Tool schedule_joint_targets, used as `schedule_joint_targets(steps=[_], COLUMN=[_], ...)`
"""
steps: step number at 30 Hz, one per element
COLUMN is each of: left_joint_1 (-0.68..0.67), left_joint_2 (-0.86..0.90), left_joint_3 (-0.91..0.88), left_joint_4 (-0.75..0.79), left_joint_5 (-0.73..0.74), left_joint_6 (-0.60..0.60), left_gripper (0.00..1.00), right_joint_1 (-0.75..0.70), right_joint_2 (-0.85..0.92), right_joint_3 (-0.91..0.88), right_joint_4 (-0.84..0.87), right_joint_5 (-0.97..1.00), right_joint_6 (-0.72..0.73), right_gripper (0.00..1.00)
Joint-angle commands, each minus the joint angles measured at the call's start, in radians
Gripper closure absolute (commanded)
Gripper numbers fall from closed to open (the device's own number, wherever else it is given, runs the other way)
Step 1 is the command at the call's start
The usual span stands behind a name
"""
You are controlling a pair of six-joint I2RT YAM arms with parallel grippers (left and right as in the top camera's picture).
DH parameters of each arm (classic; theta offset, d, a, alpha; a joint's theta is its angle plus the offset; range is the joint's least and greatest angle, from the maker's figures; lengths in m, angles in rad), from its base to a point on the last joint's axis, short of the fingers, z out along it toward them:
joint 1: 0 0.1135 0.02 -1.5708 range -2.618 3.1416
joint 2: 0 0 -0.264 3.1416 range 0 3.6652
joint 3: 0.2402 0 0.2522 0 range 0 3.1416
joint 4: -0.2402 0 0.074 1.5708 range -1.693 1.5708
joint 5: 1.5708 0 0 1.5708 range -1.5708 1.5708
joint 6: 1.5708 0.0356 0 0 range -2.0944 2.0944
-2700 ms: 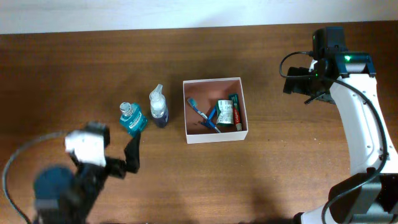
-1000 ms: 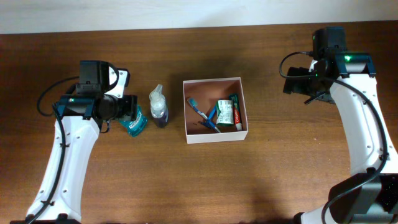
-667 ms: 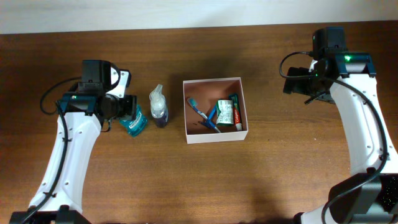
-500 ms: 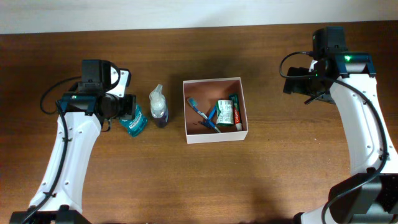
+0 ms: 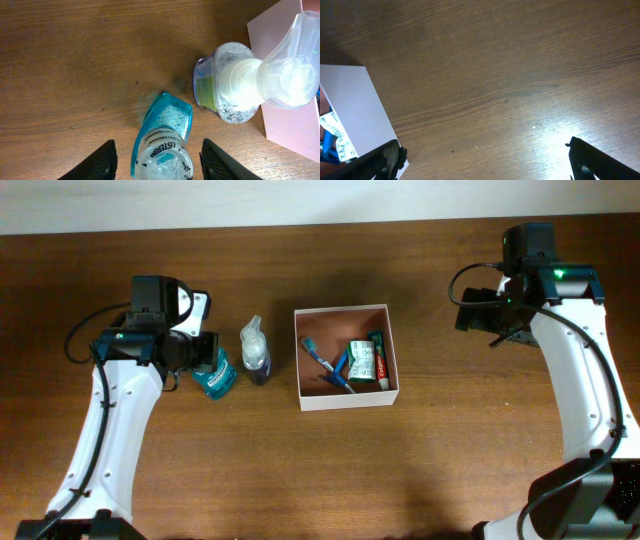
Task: Pack container
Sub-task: 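Move the left gripper to the teal mouthwash bottle and grasp it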
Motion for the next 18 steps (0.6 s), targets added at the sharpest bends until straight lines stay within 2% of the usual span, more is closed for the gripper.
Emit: schedule_joint_targets(steps=[1, 11, 18], left_joint_1=[-0.001, -0.001, -0.002], left_joint_2=[0.004, 0.017, 0.022], left_joint_3=[0.017, 0.016, 0.016], left_joint_4=[-0.001, -0.008, -0.008], left_joint_5=[0.001, 0.001, 0.01], left_joint_6=[0.008, 0.008, 0.008], left_gripper=[0.46, 0.45, 0.48], right_joint_1=[-0.004, -0.004, -0.004], right_joint_2=[-0.01, -0.01, -0.01], right_joint_3=[0.008, 0.008, 0.008], right_joint_4=[0.0, 0.0, 0.0], right_joint_5=[0.013, 0.013, 0.013], right_joint_6=[0.001, 0.001, 0.001], right_gripper=[0.02, 0.02, 0.02])
